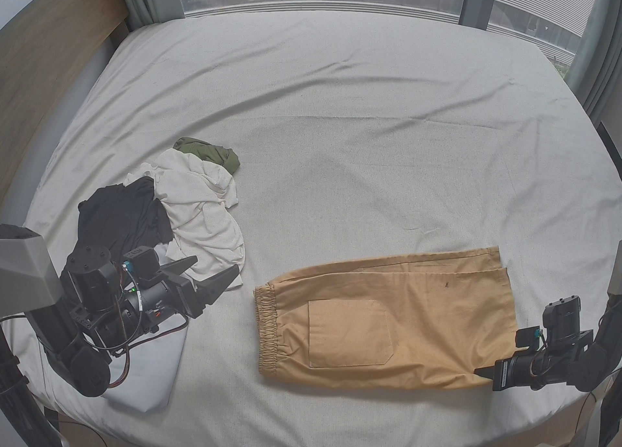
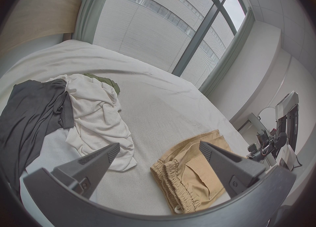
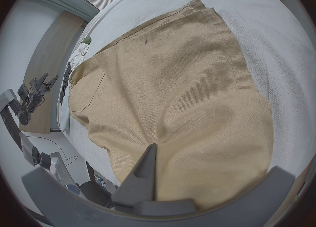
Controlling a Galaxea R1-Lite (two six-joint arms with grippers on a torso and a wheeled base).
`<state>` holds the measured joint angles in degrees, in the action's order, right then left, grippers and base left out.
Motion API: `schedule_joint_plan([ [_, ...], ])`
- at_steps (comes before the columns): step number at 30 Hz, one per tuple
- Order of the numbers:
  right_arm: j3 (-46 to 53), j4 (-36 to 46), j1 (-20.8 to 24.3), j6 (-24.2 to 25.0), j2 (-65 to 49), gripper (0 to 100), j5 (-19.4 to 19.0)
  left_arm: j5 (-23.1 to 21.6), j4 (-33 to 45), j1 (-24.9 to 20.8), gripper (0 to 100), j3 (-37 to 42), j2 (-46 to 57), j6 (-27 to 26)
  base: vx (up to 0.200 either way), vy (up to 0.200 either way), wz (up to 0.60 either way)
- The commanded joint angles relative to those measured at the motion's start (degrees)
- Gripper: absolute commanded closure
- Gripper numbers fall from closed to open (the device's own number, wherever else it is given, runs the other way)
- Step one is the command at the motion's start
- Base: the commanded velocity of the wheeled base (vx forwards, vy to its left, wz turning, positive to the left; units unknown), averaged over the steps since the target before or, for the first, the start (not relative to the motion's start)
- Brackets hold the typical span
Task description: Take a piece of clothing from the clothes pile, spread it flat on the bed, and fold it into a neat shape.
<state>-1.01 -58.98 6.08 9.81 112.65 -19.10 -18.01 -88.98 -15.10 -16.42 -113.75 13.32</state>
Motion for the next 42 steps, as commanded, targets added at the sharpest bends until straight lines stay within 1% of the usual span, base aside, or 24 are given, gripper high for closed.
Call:
schedule_joint_plan([
  [1,1.0,0.2,0.2,0.2,0.6,0,0.0,0.0,-0.1,0.0,0,0.0,0.0,0.0,0.0,0.0,0.0],
  [6,1.0,-1.1,-0.1,0.7,0.8,0,2.7,0.0,-0.1,0.0,0,0.0,0.1,0.0,0.0,0.0,0.0],
  [7,1.0,-1.8,-1.0,0.7,0.5,0,3.2,0.0,-0.1,0.0,0,0.0,0.1,0.0,0.0,0.0,0.0],
  [12,1.0,-3.0,-5.8,0.6,-1.2,0,3.7,0.0,-0.1,0.0,0,-0.1,0.2,0.1,0.0,0.0,0.0],
  [19,0.7,-3.3,-15.6,-0.4,-3.8,0,3.7,0.0,-0.1,0.0,0,-0.2,0.3,0.4,0.0,0.0,0.0],
  [23,-1.2,-6.7,-19.6,-1.1,-4.1,0,3.5,0.0,-0.1,-0.4,0,-0.2,0.4,0.4,0.0,0.0,0.0],
  [27,-5.1,-9.8,-18.7,-1.0,-3.8,0,3.4,0.0,-0.1,-0.5,0,-0.2,0.4,0.4,0.0,0.0,0.0],
  [31,-13.1,-9.1,-14.2,-0.8,-3.1,0,2.8,0.1,-0.2,-0.9,0,-0.2,0.4,0.4,0.0,0.0,0.0],
  [34,-17.5,-8.4,-11.9,-0.4,-3.1,0,1.1,0.0,-0.2,-0.9,0,-0.2,0.3,0.5,0.0,0.0,0.0],
  [35,-20.5,-6.9,-10.6,-0.4,-2.9,0,0.4,0.0,-0.2,-0.9,0,-0.2,0.3,0.6,0.0,0.0,0.0],
  [39,-23.6,-3.7,-9.2,-0.2,-2.4,0,0.2,0.0,-0.2,-1.0,0,-0.1,0.3,1.4,0.0,0.0,0.0],
  [42,-24.6,-3.6,-9.5,-0.3,-1.4,0,-0.1,0.0,-0.2,-0.9,0,-0.1,0.3,1.5,0.0,0.0,0.0],
])
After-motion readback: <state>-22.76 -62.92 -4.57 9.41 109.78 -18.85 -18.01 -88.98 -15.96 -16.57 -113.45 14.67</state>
